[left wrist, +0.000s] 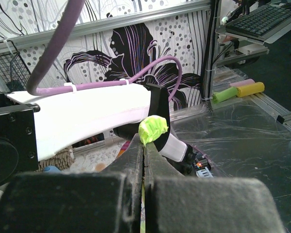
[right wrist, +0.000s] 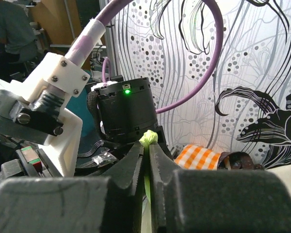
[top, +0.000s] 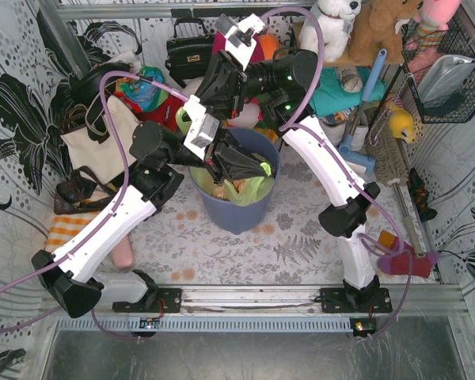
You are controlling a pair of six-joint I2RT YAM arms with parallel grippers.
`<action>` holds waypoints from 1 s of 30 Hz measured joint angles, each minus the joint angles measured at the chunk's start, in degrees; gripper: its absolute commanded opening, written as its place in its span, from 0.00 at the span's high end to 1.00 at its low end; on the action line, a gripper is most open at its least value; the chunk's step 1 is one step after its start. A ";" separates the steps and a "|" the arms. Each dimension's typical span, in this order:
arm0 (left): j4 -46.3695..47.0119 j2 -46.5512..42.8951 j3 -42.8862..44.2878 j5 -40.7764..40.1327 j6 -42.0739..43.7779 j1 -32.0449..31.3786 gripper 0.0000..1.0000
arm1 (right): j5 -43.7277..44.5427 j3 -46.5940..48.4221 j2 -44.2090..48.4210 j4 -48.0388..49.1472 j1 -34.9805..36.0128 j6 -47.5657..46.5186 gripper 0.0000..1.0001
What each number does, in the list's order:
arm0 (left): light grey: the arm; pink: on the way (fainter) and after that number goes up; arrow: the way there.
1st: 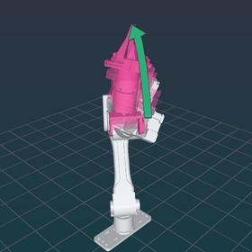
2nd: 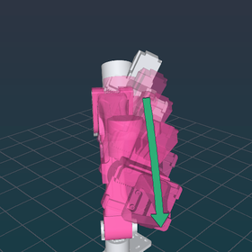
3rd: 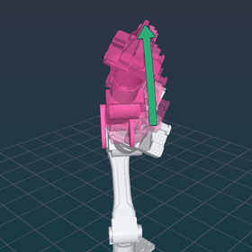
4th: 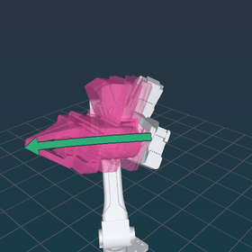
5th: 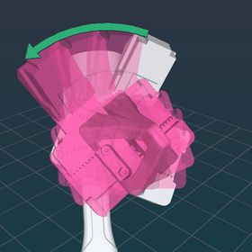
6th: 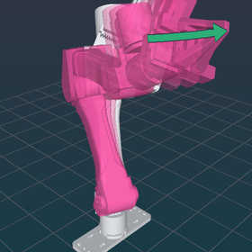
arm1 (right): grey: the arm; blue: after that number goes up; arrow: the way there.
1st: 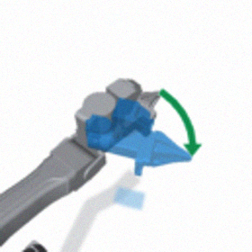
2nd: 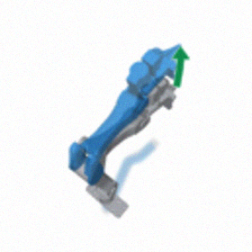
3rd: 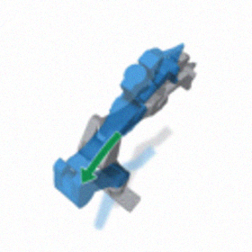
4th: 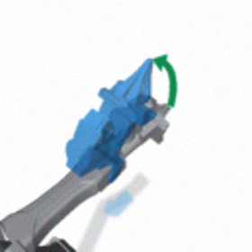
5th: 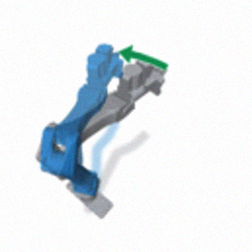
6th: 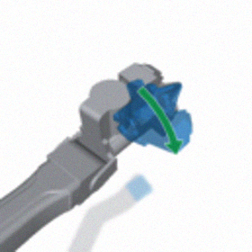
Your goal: Tie the trash bag
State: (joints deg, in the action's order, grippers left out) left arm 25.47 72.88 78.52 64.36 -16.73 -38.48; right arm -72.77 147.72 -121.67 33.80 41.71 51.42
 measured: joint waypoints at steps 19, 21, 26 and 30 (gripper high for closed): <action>-10.43 -5.20 0.61 -22.64 14.01 0.00 1.00 | 34.75 -8.61 17.05 -39.52 -0.66 -29.16 1.00; -10.29 -6.49 -0.37 -25.59 14.99 0.00 1.00 | 40.11 -10.45 18.91 -42.23 -0.66 -29.62 1.00; -9.49 -7.72 -2.19 -32.09 16.65 0.00 1.00 | 52.28 -13.07 20.87 -50.03 -0.66 -28.33 1.00; -8.26 -8.31 -4.72 -36.76 17.07 0.00 1.00 | 60.54 -15.04 21.86 -55.98 -0.57 -26.58 1.00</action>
State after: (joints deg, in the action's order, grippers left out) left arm 17.21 64.58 73.80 27.59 0.34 -38.48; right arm -12.23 132.68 -99.81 -22.17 41.15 24.84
